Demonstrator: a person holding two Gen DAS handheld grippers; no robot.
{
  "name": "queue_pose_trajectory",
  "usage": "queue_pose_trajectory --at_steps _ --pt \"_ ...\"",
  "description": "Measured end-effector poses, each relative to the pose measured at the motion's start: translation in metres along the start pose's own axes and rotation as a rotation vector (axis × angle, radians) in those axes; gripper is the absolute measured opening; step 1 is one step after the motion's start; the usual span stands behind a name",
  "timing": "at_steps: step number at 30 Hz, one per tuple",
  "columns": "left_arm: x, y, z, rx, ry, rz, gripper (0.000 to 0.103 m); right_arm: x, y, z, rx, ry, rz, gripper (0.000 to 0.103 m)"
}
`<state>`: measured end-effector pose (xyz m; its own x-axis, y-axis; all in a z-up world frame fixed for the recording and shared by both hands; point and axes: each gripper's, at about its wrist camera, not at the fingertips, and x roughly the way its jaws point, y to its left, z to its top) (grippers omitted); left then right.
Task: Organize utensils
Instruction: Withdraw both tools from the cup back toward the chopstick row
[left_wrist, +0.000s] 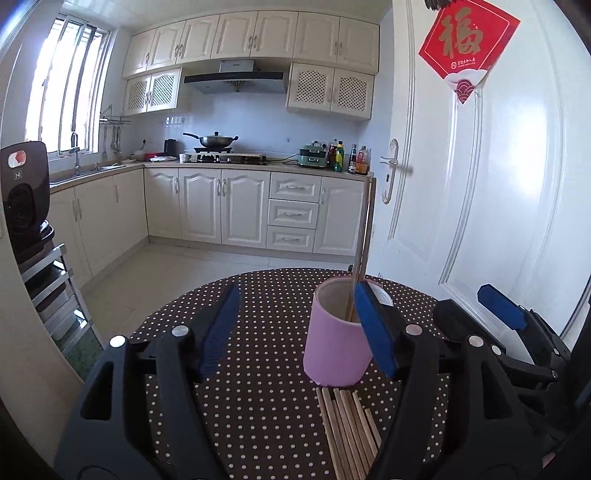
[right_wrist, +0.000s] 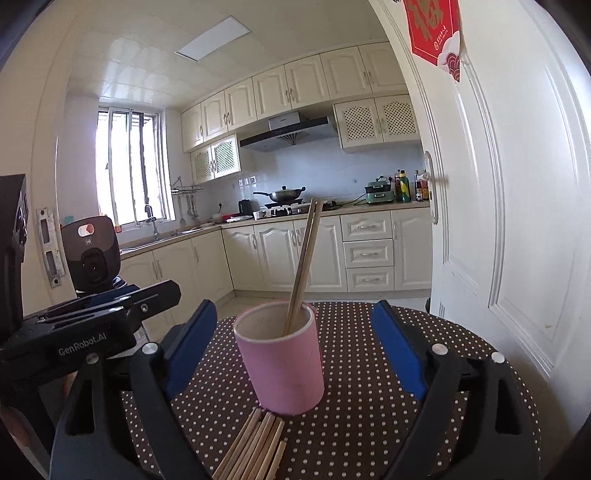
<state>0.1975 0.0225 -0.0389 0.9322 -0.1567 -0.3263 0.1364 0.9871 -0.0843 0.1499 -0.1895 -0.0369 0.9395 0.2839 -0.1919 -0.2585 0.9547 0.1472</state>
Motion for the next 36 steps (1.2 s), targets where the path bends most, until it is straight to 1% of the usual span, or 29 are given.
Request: queue_pose_trajectory --at_steps 4,6,10,15,19,23,24,26,27,33,36 --pt "-0.011 0.002 -0.006 0.02 -0.007 0.0 0.071 -0.009 0.005 -0.007 -0.012 0.019 -0.004 0.087" --pt "-0.014 0.003 -0.008 0.022 0.0 -0.004 0.071 -0.011 0.006 -0.008 -0.021 0.021 -0.017 0.089" --pt "-0.021 0.008 -0.014 0.008 0.006 0.013 0.071 -0.018 0.009 -0.014 -0.03 0.015 -0.049 0.089" --pt "-0.028 0.015 -0.021 -0.013 0.018 0.0 0.072 -0.023 0.008 -0.024 -0.024 0.033 -0.067 0.09" --pt "-0.032 0.017 -0.029 0.006 0.032 0.014 0.074 -0.021 0.006 -0.031 -0.02 0.073 -0.08 0.09" --pt "-0.03 0.021 -0.037 -0.005 0.065 0.02 0.076 -0.019 0.002 -0.039 0.0 0.121 -0.095 0.09" --pt "-0.028 0.023 -0.04 -0.01 0.076 0.023 0.076 -0.019 0.0 -0.039 0.007 0.13 -0.107 0.09" --pt "-0.025 0.027 -0.044 -0.025 0.1 0.031 0.077 -0.018 -0.002 -0.038 0.01 0.159 -0.174 0.09" --pt "-0.024 0.03 -0.047 -0.033 0.113 0.031 0.077 -0.018 -0.003 -0.038 0.012 0.177 -0.19 0.09" --pt "-0.015 0.043 -0.057 -0.068 0.168 0.056 0.078 -0.015 -0.01 -0.043 0.05 0.254 -0.222 0.09" --pt "-0.012 0.048 -0.063 -0.083 0.204 0.053 0.079 -0.01 -0.015 -0.047 0.07 0.319 -0.229 0.09"
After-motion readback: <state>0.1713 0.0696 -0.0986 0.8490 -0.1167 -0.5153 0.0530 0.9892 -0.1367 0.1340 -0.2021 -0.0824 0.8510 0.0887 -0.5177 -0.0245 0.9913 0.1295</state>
